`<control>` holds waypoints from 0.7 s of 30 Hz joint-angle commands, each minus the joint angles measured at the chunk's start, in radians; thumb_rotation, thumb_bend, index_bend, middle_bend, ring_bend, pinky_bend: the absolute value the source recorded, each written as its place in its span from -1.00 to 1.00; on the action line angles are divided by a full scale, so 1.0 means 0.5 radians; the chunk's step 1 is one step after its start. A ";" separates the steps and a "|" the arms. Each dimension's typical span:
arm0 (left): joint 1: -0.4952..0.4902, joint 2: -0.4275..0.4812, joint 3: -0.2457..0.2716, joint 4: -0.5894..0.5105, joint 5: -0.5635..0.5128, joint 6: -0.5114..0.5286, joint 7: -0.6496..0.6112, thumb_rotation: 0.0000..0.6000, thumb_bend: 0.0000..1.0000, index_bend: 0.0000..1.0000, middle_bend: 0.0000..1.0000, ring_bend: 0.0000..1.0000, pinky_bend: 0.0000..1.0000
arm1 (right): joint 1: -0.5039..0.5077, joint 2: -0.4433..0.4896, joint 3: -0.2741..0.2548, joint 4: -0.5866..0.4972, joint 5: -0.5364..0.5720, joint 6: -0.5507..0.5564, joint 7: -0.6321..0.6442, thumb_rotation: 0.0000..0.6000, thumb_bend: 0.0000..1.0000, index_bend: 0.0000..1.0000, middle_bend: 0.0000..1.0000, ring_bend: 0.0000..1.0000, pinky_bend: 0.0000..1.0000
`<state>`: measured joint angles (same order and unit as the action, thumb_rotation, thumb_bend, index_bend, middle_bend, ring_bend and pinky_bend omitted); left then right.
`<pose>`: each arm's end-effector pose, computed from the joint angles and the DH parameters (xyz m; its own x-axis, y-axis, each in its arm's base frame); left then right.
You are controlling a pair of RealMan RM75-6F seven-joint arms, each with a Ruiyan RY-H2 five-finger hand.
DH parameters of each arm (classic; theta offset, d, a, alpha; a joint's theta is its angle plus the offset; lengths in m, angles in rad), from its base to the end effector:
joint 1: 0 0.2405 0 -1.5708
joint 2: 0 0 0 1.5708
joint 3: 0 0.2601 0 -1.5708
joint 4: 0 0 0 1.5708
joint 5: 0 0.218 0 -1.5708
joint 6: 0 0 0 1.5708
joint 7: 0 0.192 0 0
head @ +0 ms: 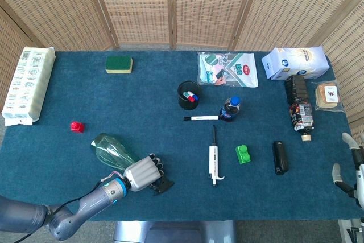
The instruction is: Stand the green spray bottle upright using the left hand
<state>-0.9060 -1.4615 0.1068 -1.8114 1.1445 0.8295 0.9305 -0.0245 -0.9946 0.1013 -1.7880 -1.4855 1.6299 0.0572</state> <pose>-0.0966 0.2703 -0.0951 0.8978 0.0782 0.4334 0.2940 -0.8392 -0.4576 -0.3000 -0.2035 0.2115 0.2992 0.1533 0.9418 -0.9538 0.0773 0.2904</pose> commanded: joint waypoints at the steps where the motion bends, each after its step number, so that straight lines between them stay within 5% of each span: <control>1: 0.028 -0.029 0.010 0.052 0.118 0.064 -0.063 1.00 -0.48 0.11 0.02 -0.15 -0.12 | -0.002 -0.002 0.000 0.001 -0.003 0.003 0.001 1.00 0.12 -0.79 -0.55 -0.90 -0.89; 6: 0.059 -0.026 0.020 0.090 0.221 0.110 -0.140 1.00 -0.46 0.25 0.14 -0.02 0.10 | -0.007 -0.005 0.002 -0.004 -0.005 0.007 0.009 1.00 0.12 -0.80 -0.55 -0.90 -0.89; 13: 0.130 0.018 -0.022 0.091 0.386 0.236 -0.389 1.00 -0.45 0.24 0.18 0.03 0.05 | -0.005 -0.004 0.007 -0.023 -0.013 0.005 0.000 1.00 0.12 -0.80 -0.55 -0.90 -0.89; 18: 0.222 0.135 -0.136 0.052 0.485 0.416 -0.835 1.00 -0.45 0.21 0.18 0.03 0.19 | 0.006 -0.010 0.008 -0.032 -0.014 -0.015 -0.016 1.00 0.12 -0.80 -0.55 -0.90 -0.89; 21: 0.290 0.211 -0.229 0.014 0.485 0.532 -1.188 1.00 -0.46 0.19 0.17 0.03 0.07 | 0.017 -0.016 0.009 -0.035 -0.014 -0.032 -0.028 1.00 0.12 -0.79 -0.56 -0.90 -0.89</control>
<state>-0.8065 -1.4070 0.0501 -1.7816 1.3665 1.0187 0.5111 -0.0177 -1.0018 0.1057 -1.8049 -1.4922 1.6156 0.0447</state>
